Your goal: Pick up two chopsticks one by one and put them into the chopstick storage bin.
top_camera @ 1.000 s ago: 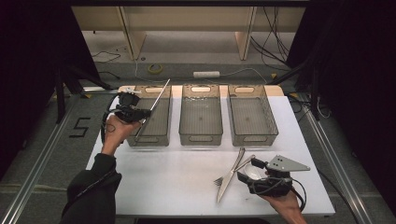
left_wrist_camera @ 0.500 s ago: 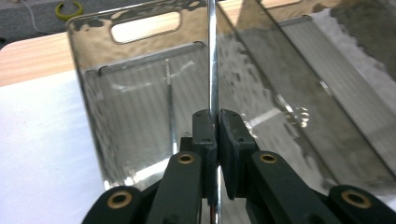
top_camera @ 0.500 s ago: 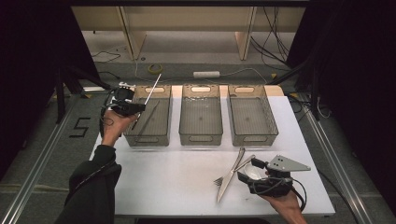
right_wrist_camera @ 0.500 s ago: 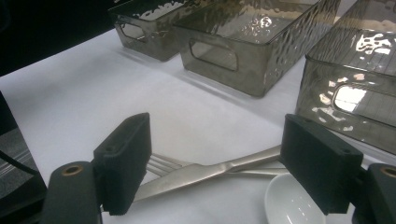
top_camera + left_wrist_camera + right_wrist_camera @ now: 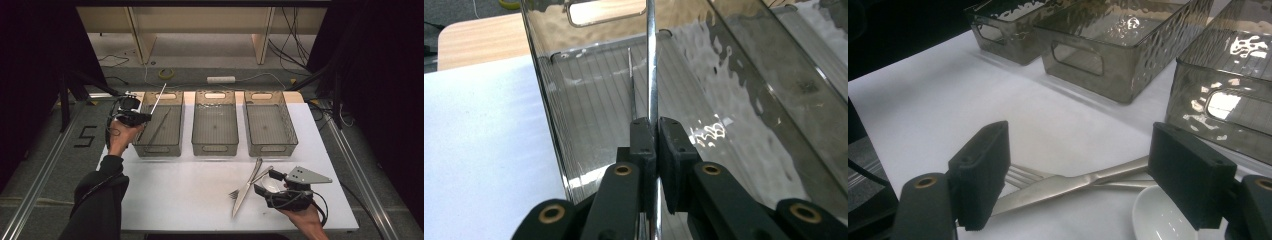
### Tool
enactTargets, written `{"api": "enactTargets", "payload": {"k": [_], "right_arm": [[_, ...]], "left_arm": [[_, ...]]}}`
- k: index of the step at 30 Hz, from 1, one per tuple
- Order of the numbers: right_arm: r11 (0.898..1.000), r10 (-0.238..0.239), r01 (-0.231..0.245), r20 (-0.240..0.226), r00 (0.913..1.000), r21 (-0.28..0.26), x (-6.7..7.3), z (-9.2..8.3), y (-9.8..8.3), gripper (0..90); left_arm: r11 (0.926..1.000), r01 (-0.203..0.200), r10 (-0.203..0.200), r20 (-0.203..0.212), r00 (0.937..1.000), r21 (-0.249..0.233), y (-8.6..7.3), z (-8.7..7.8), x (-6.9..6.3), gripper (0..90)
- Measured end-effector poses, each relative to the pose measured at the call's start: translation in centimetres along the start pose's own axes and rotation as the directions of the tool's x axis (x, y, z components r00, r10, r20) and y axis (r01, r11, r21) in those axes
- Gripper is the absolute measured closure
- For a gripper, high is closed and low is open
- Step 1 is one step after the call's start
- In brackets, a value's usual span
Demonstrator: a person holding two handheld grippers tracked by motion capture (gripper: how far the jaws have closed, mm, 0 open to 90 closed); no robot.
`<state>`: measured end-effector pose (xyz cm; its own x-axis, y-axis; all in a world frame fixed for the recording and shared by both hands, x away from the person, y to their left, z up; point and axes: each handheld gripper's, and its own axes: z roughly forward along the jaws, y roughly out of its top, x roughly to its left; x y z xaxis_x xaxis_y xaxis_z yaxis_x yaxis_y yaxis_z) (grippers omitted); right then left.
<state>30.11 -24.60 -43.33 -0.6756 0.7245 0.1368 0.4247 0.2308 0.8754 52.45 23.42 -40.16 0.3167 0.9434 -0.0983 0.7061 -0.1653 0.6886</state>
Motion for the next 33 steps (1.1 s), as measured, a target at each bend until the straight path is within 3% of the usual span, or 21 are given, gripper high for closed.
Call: {"api": "enactTargets", "payload": {"k": [23,26,28,33], "right_arm": [[1.000,0.001,-0.001,-0.001,1.0000,0.002,0.0,0.0,0.0,25.9],[1.000,0.004,-0.004,0.001,1.0000,0.001,0.0,0.0,0.0,25.8],[1.000,0.003,-0.003,0.001,1.0000,0.001,-0.1,0.0,0.0,25.8],[1.000,0.004,-0.004,0.004,1.0000,0.003,0.0,-0.1,0.0,25.8]], "left_arm": [[0.9988,0.027,-0.027,-0.003,0.9996,0.041,-1.1,1.6,0.2,82.3],[0.9977,0.056,-0.057,0.027,0.9980,0.037,-1.1,1.5,0.2,60.8],[0.9983,0.052,-0.053,0.034,0.9980,0.025,-1.1,1.1,0.0,54.8],[0.9975,0.070,-0.070,0.120,0.9903,0.011,-1.4,-0.2,-0.8,40.3]]}}
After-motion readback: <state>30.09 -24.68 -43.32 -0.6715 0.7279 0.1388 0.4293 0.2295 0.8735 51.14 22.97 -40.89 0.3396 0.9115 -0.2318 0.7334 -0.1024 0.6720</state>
